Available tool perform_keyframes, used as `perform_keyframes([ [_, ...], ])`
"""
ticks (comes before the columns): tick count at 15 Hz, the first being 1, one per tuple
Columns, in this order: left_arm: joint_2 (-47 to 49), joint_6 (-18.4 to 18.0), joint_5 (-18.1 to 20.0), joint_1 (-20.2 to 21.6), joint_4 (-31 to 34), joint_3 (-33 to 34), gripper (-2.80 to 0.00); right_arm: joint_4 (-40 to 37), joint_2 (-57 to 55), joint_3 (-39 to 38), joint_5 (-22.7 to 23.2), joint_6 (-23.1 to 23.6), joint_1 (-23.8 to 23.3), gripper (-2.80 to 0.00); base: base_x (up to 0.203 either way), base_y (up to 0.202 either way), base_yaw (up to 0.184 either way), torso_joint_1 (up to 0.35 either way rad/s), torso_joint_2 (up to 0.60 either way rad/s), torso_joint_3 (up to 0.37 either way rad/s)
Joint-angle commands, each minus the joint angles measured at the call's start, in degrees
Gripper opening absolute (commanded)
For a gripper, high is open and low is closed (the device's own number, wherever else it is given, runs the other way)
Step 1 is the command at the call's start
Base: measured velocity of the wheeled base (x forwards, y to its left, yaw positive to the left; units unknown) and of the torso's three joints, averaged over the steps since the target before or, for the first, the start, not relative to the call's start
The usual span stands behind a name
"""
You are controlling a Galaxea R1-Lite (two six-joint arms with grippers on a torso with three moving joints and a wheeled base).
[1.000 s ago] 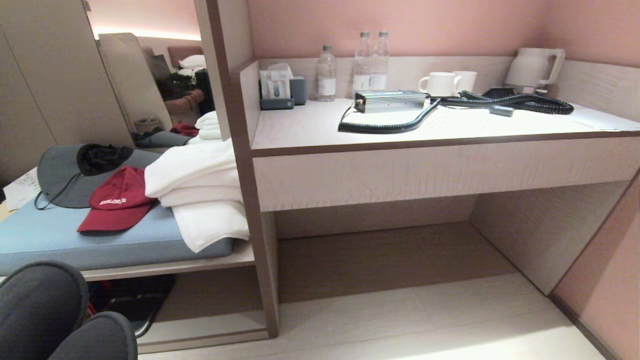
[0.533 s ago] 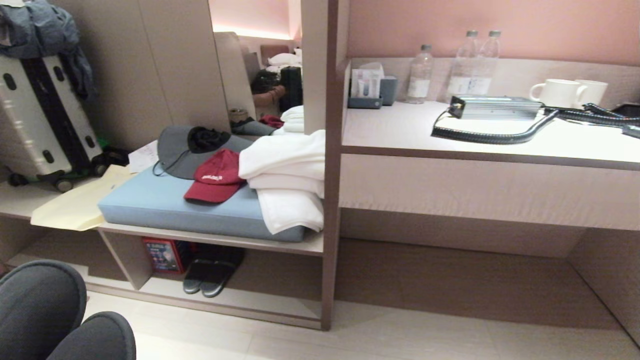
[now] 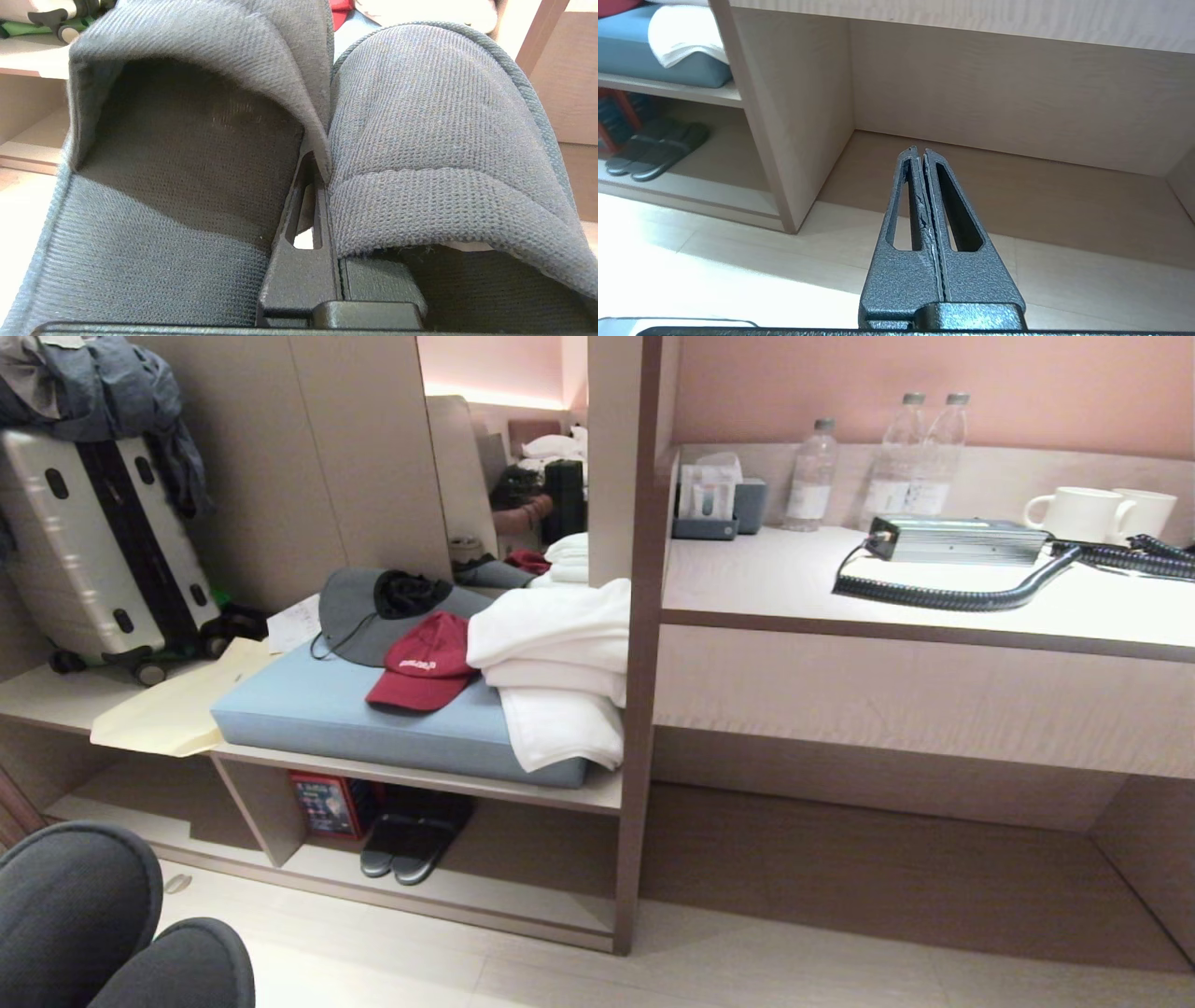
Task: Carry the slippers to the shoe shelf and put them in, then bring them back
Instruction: Place the slippers into the shoe cabinet
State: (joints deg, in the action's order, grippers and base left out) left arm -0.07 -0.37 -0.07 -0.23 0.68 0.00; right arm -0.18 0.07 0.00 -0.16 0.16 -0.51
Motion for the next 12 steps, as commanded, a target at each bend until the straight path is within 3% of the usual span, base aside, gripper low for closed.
perform_keyframes([
  [1, -0.01, 0.02, -0.01, 0.05, 0.00, 0.09, -2.80, 0.01, 0.19, 0.00, 0.05, 0.02, -0.02, -2.80, 0.000, 0.000, 0.000, 0.000, 0.00, 0.000],
  [7, -0.01, 0.21, 0.07, -0.04, -0.16, 0.09, -2.80, 0.01, 0.19, 0.00, -0.02, 0.02, -0.02, -2.80, 0.000, 0.013, -0.002, 0.001, 0.00, 0.000],
  [12, -0.01, 0.20, 0.07, -0.03, -0.16, 0.09, -2.80, 0.01, 0.11, 0.00, 0.07, 0.11, -0.02, -2.80, 0.000, 0.186, -0.006, 0.000, 0.00, 0.002],
])
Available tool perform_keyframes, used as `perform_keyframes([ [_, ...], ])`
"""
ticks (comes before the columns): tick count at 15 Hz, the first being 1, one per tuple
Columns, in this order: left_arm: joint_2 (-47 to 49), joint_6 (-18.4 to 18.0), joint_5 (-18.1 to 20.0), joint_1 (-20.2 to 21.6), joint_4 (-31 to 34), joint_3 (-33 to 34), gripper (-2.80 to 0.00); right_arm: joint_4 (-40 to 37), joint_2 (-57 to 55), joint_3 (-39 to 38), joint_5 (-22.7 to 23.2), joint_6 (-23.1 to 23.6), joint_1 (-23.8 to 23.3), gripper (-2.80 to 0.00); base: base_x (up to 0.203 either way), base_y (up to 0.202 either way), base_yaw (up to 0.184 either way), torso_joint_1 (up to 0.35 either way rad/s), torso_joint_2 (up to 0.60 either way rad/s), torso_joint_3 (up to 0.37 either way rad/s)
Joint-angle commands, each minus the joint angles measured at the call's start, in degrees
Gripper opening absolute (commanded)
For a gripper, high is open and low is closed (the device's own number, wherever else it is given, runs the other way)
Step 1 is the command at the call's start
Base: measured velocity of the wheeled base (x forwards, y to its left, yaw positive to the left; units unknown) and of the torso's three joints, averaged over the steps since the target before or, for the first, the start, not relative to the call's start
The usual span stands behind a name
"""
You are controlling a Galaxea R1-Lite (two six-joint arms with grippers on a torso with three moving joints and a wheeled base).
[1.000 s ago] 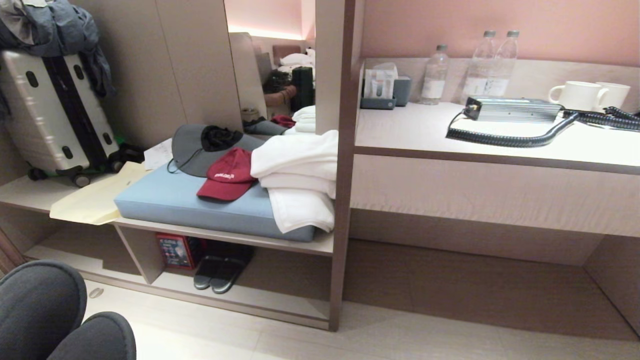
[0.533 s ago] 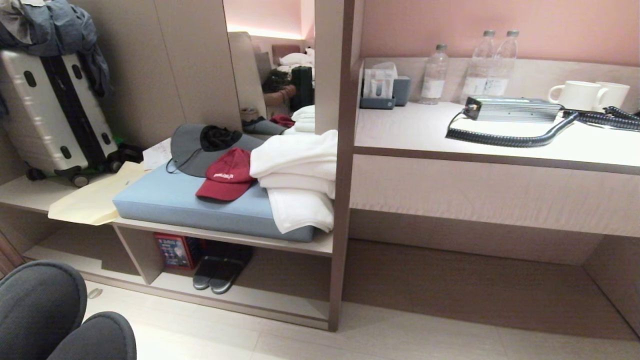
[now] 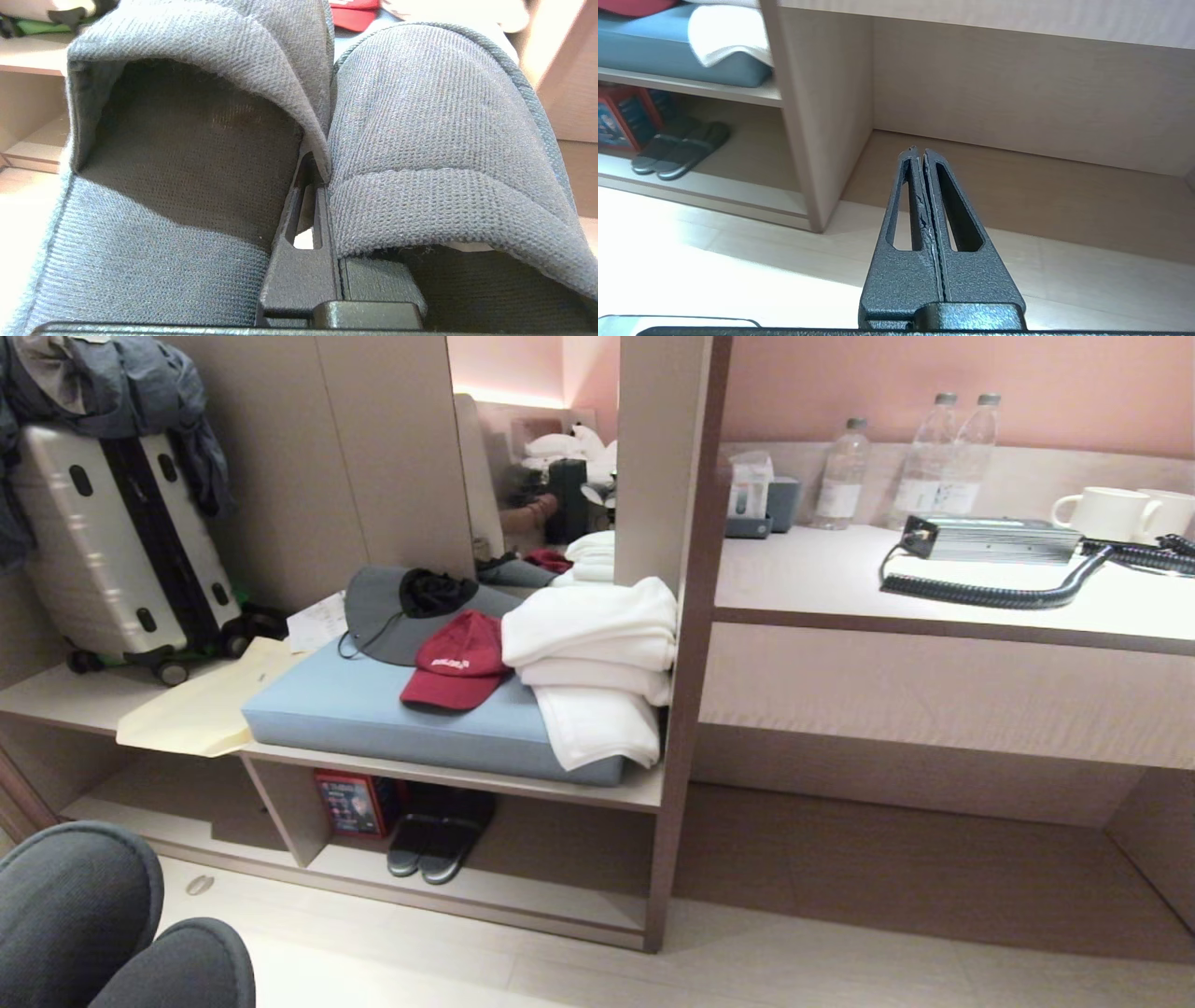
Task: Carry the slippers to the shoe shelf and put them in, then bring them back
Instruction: Place the slippers into the shoe cabinet
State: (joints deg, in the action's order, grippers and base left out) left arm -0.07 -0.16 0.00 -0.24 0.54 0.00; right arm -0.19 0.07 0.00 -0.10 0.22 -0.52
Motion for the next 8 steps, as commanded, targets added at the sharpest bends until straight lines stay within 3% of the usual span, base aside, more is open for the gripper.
perform_keyframes([
  [1, -0.01, -0.02, 0.00, 0.00, -0.02, 0.09, -2.80, 0.01, 0.10, 0.00, 0.01, 0.04, 0.00, -2.80, 0.000, 0.200, -0.005, 0.002, 0.01, 0.002],
  [6, -0.01, -0.02, 0.00, 0.07, -0.02, 0.09, -2.80, 0.01, 0.10, 0.00, 0.01, 0.04, 0.00, -2.80, 0.000, 0.192, -0.002, 0.002, 0.00, 0.003],
  [8, -0.01, 0.07, 0.00, -0.02, -0.02, 0.09, -2.80, 0.01, 0.10, 0.00, 0.01, -0.04, 0.00, -2.80, 0.000, 0.091, -0.003, 0.002, 0.00, 0.001],
])
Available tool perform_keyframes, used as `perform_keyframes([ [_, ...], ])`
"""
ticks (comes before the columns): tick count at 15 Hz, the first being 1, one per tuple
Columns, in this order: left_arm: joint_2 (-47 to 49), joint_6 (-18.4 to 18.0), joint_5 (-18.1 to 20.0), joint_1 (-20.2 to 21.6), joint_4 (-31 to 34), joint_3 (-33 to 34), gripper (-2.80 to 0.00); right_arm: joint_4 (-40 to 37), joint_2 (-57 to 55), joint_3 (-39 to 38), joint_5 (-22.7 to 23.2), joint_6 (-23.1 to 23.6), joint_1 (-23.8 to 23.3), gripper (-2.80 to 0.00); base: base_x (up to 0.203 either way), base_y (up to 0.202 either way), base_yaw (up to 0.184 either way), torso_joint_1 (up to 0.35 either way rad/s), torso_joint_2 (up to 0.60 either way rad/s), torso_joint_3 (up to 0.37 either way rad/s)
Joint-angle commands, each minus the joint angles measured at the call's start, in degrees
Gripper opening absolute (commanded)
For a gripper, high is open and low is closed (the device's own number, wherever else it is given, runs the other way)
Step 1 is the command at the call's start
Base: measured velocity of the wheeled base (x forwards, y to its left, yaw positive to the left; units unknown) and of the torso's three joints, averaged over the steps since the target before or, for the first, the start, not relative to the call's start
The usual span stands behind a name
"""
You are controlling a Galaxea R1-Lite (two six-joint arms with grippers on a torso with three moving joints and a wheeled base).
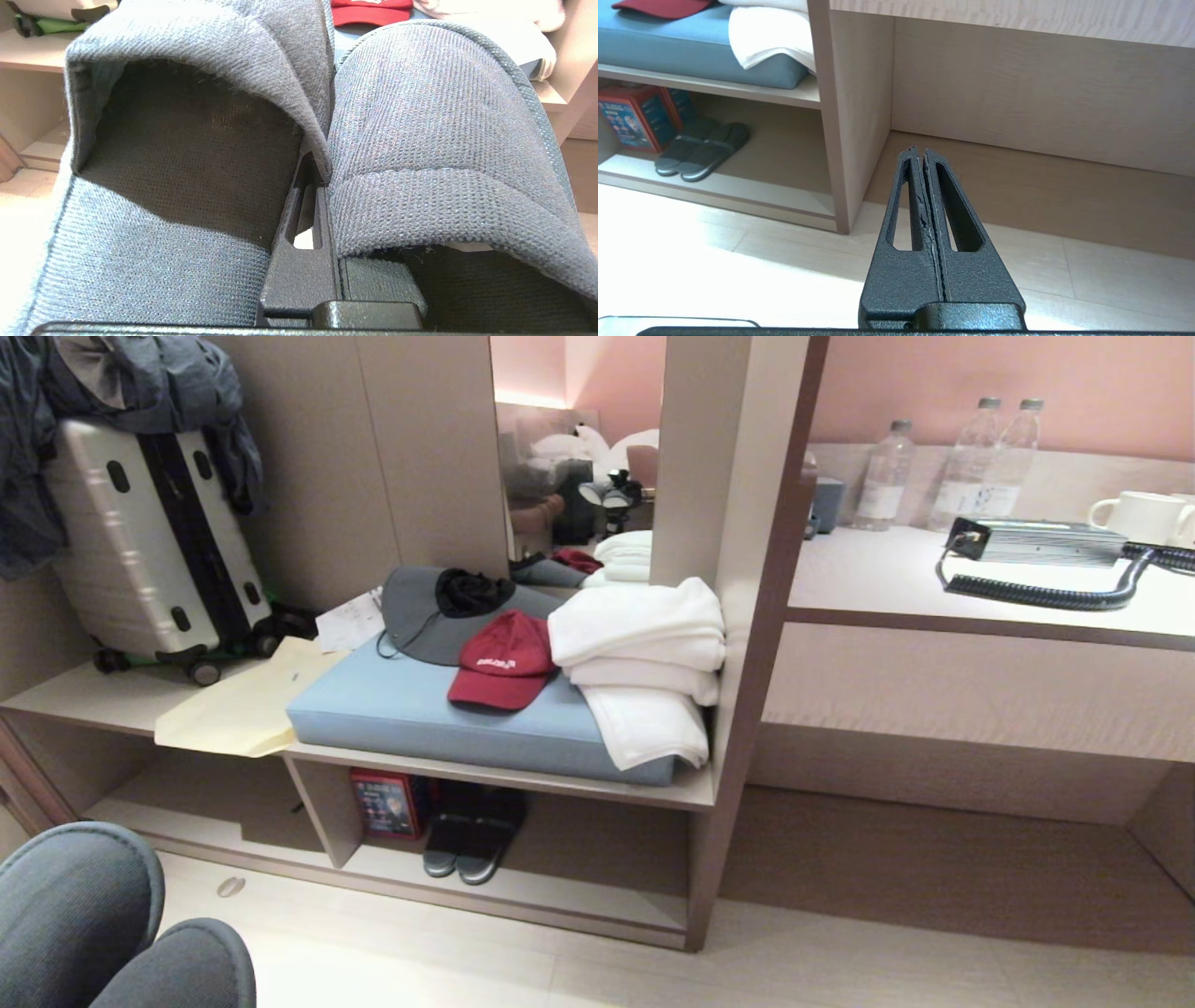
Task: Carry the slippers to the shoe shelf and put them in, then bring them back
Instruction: Place the slippers into the shoe cabinet
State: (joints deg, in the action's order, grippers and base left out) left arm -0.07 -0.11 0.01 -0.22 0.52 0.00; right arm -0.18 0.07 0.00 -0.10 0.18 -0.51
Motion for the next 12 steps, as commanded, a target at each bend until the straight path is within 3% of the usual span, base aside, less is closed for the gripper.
perform_keyframes([
  [1, -0.01, -0.07, -0.01, 0.04, 0.00, 0.09, -2.80, 0.01, 0.10, 0.00, 0.01, 0.08, -0.02, -2.80, 0.000, 0.000, 0.000, 0.000, 0.00, 0.000],
  [8, -0.01, -0.07, -0.01, 0.04, 0.00, 0.09, -2.80, 0.01, 0.10, 0.00, 0.01, -0.01, -0.02, -2.80, 0.000, 0.007, -0.096, 0.001, 0.00, 0.002],
  [12, -0.01, -0.07, -0.01, 0.04, 0.00, 0.09, -2.80, 0.01, 0.10, 0.00, 0.01, -0.01, -0.02, -2.80, 0.000, 0.000, 0.000, 0.000, 0.00, 0.000],
])
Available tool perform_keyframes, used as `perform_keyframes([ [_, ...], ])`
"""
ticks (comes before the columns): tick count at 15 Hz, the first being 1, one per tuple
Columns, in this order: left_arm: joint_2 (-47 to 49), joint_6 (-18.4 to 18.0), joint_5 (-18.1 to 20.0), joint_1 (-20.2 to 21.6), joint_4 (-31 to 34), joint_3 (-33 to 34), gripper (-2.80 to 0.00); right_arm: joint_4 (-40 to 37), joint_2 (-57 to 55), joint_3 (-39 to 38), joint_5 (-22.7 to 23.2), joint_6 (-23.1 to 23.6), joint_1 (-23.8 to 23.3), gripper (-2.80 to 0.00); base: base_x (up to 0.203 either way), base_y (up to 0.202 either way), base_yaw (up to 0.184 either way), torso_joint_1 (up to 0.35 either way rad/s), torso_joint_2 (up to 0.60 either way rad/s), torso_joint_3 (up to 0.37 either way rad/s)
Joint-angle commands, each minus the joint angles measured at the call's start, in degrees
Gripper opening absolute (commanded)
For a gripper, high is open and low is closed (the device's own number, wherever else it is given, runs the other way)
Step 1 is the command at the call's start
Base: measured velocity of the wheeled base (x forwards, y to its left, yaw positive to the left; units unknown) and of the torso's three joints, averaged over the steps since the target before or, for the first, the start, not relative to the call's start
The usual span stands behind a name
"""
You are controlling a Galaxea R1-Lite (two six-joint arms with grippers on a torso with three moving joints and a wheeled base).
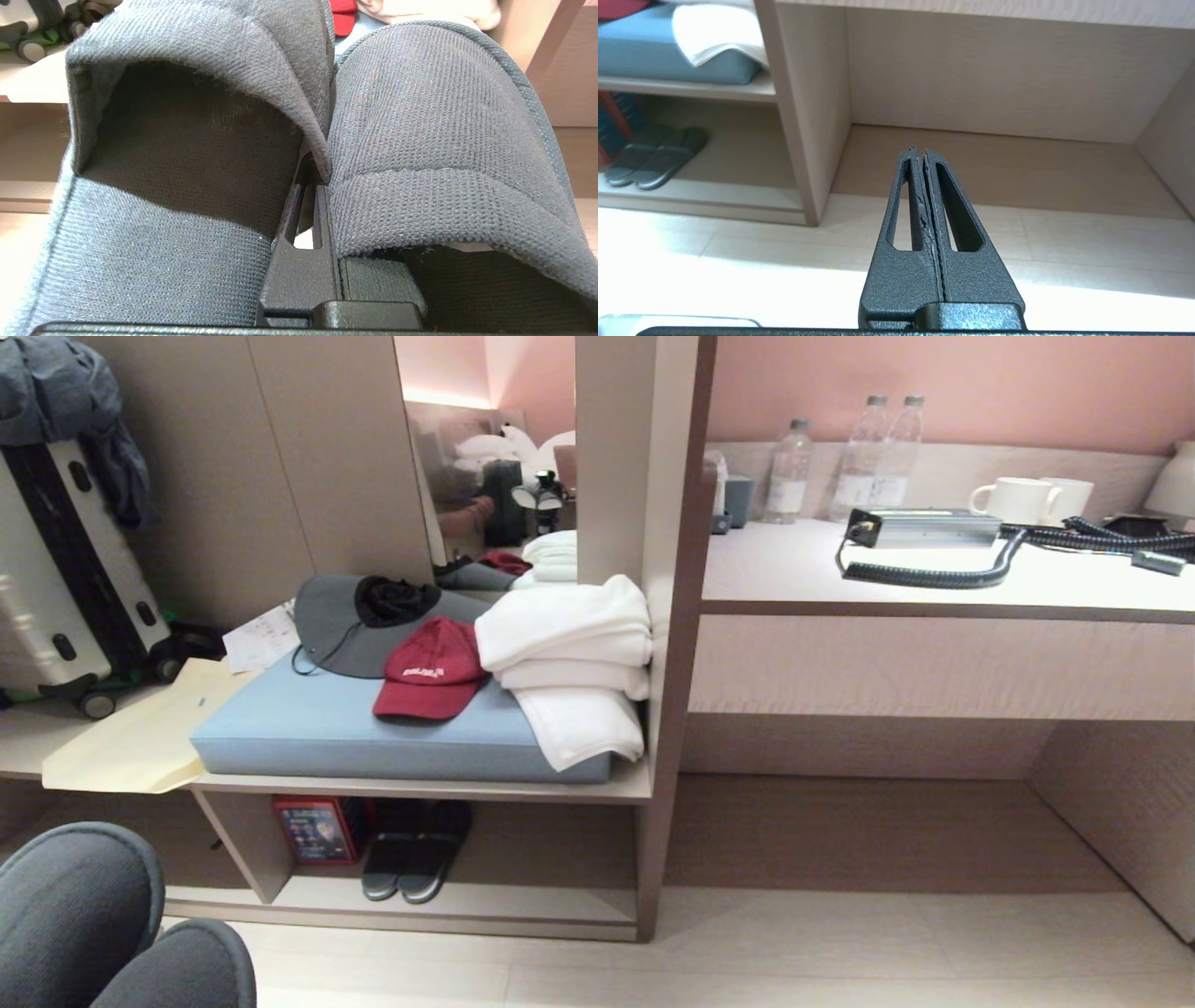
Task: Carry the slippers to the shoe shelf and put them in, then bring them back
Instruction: Place the slippers into the shoe cabinet
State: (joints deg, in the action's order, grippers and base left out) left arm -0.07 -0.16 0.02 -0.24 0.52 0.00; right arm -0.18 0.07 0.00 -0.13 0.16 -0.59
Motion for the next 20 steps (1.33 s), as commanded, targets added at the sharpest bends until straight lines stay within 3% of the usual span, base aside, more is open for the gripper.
perform_keyframes([
  [1, -0.01, -0.02, -0.02, 0.06, 0.00, 0.09, -2.80, 0.01, 0.10, 0.00, 0.03, 0.02, 0.06, -2.80, 0.000, 0.000, 0.000, 0.000, 0.00, 0.000],
  [6, -0.01, -0.02, -0.02, -0.02, 0.00, 0.09, -2.80, 0.01, 0.10, 0.00, 0.05, 0.02, 0.06, -2.80, -0.011, 0.000, 0.001, 0.002, 0.00, 0.000],
  [20, -0.01, -0.02, -0.02, -0.02, 0.00, 0.09, -2.80, 0.01, 0.10, 0.00, 0.05, 0.02, 0.06, -2.80, -0.191, 0.000, 0.001, 0.003, 0.00, 0.003],
])
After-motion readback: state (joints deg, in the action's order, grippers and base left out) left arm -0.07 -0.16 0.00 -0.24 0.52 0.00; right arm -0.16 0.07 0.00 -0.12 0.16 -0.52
